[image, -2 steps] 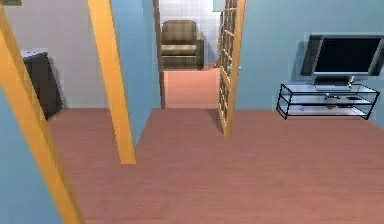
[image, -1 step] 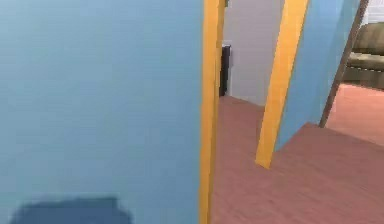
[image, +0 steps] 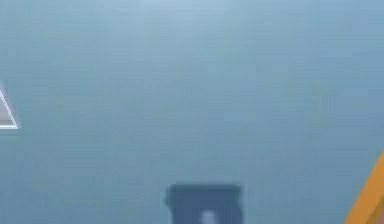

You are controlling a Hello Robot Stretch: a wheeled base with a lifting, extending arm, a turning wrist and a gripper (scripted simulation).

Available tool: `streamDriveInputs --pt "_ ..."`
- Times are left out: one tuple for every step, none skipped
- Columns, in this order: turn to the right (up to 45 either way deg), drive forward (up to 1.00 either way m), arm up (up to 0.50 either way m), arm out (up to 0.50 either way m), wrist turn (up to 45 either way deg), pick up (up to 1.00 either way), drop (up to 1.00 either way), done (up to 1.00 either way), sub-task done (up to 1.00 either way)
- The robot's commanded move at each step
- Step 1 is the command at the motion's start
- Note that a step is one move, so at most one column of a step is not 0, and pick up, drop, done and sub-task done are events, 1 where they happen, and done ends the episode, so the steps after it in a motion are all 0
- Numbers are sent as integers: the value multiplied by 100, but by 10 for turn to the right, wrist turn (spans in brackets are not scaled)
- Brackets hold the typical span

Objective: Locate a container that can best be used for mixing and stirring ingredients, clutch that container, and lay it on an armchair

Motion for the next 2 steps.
streamDriveInputs --pt "-450 0 0 0 0 0 0 0 0" --pt "-60 0 0 0 0 0 0 0 0"
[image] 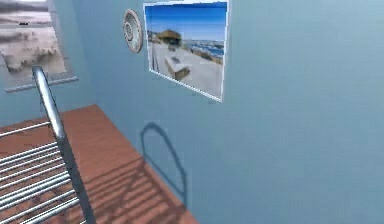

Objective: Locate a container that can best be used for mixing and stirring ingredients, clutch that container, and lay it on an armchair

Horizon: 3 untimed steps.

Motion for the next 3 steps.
streamDriveInputs --pt "0 70 0 0 0 0 0 0 0" --pt "-120 0 0 0 0 0 0 0 0" --pt "0 5 0 0 0 0 0 0 0"
